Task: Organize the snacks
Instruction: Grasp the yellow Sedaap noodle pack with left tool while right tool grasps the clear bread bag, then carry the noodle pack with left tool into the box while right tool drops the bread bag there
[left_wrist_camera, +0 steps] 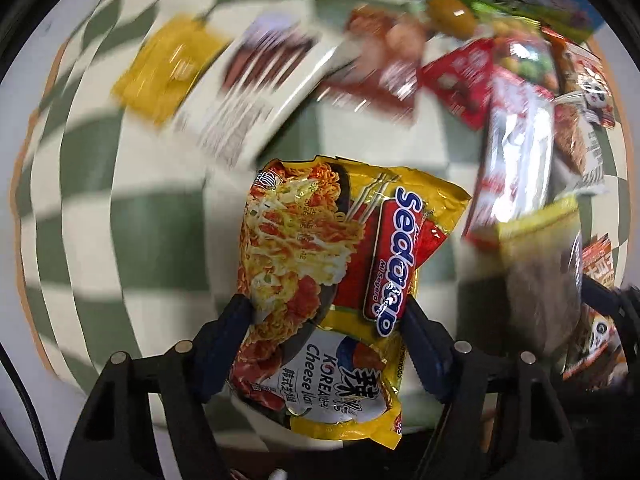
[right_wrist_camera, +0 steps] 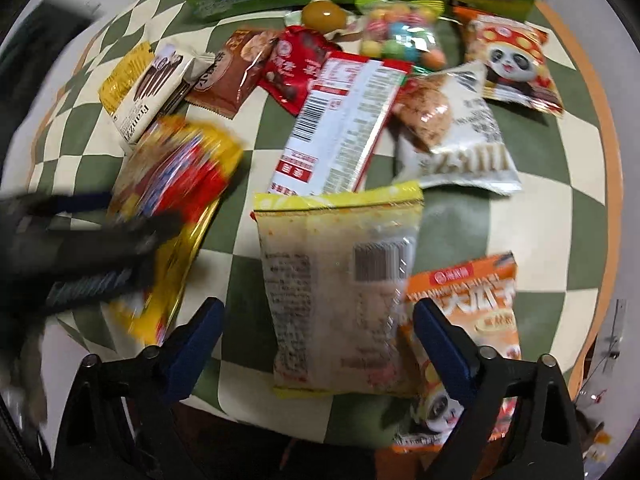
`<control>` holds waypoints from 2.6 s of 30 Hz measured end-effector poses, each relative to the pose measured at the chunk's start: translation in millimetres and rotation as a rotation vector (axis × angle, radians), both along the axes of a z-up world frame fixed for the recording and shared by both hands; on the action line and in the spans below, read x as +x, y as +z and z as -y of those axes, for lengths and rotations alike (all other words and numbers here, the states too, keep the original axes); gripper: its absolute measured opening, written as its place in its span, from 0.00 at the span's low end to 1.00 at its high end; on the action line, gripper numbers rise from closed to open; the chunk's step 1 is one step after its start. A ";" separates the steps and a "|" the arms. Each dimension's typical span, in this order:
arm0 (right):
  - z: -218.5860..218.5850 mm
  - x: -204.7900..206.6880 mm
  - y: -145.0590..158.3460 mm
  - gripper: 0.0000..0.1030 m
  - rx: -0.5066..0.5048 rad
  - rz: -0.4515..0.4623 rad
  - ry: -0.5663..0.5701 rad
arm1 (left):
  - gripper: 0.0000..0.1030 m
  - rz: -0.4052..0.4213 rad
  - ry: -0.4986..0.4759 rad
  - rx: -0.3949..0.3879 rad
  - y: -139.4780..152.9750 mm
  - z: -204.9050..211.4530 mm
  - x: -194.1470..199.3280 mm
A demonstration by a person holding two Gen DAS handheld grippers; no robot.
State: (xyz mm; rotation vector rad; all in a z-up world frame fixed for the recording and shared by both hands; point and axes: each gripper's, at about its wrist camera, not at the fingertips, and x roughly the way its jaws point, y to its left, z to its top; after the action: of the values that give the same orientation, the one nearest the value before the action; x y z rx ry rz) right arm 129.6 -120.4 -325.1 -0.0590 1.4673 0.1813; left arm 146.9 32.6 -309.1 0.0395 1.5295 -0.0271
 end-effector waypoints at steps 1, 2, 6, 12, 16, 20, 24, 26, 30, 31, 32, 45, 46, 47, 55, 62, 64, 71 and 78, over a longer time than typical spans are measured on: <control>-2.3 2.4 -4.5 0.82 -0.003 -0.011 0.000 | 0.71 -0.010 0.019 -0.008 -2.6 -4.5 -5.3; -4.1 6.2 -12.0 0.76 -0.002 -0.040 -0.011 | 0.72 -0.016 0.027 -0.018 -6.5 -8.2 -9.8; -4.8 15.9 -34.9 0.70 0.035 -0.115 -0.083 | 0.80 -0.017 -0.011 -0.005 -24.5 -4.8 -1.8; -9.3 30.8 -43.7 0.69 0.108 -0.206 -0.132 | 0.83 0.004 -0.059 -0.024 -54.9 -11.6 25.9; -18.7 35.4 -51.0 0.70 0.087 -0.197 -0.125 | 0.80 0.034 -0.012 -0.042 -40.8 -35.4 8.9; -26.9 30.8 -53.3 0.63 0.038 -0.176 -0.092 | 0.74 0.055 0.028 -0.039 -18.4 -45.8 -3.0; -31.2 28.3 -46.3 0.47 0.028 -0.150 -0.092 | 0.71 0.069 0.057 -0.031 -2.4 -39.3 -7.4; -27.2 30.6 -37.7 0.45 0.057 -0.151 -0.107 | 0.70 0.077 0.073 -0.038 6.0 -35.8 -5.1; -16.5 38.7 -10.2 0.44 0.134 -0.131 -0.113 | 0.69 0.113 0.083 -0.058 39.2 -31.8 -12.1; 0.5 40.9 2.1 0.44 0.161 -0.122 -0.113 | 0.68 0.123 0.088 -0.065 48.1 -32.6 -9.8; 8.0 41.1 12.6 0.44 0.181 -0.116 -0.115 | 0.68 0.136 0.098 -0.074 58.4 -34.1 -6.1; 58.2 106.4 156.6 0.44 0.349 0.115 -0.119 | 0.67 0.440 0.082 -0.202 211.6 13.6 92.1; 61.8 107.1 167.0 0.44 0.359 0.133 -0.118 | 0.67 0.453 0.075 -0.211 221.6 16.3 101.3; 65.7 119.0 175.5 0.44 0.370 0.152 -0.120 | 0.67 0.465 0.061 -0.214 229.4 19.6 111.9; 46.4 171.5 229.8 0.44 0.298 0.284 -0.130 | 0.67 0.444 0.016 -0.193 234.0 38.3 218.6; 49.7 255.9 197.9 0.44 0.240 0.259 -0.155 | 0.66 0.279 0.033 -0.192 179.6 47.6 296.6; 50.0 273.9 183.5 0.44 0.222 0.250 -0.154 | 0.66 0.241 0.040 -0.192 163.0 50.1 309.2; 50.4 327.2 137.8 0.44 0.178 0.206 -0.159 | 0.66 0.121 0.063 -0.195 107.8 63.3 352.9; 59.0 383.6 83.4 0.54 0.194 0.119 -0.156 | 0.67 0.114 0.074 -0.141 82.2 66.6 382.0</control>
State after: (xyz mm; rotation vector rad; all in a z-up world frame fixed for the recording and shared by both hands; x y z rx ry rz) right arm 513.2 -179.4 -241.8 0.1984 1.3239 0.1885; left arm 528.9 -34.0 -226.9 -0.1255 1.4107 -0.0725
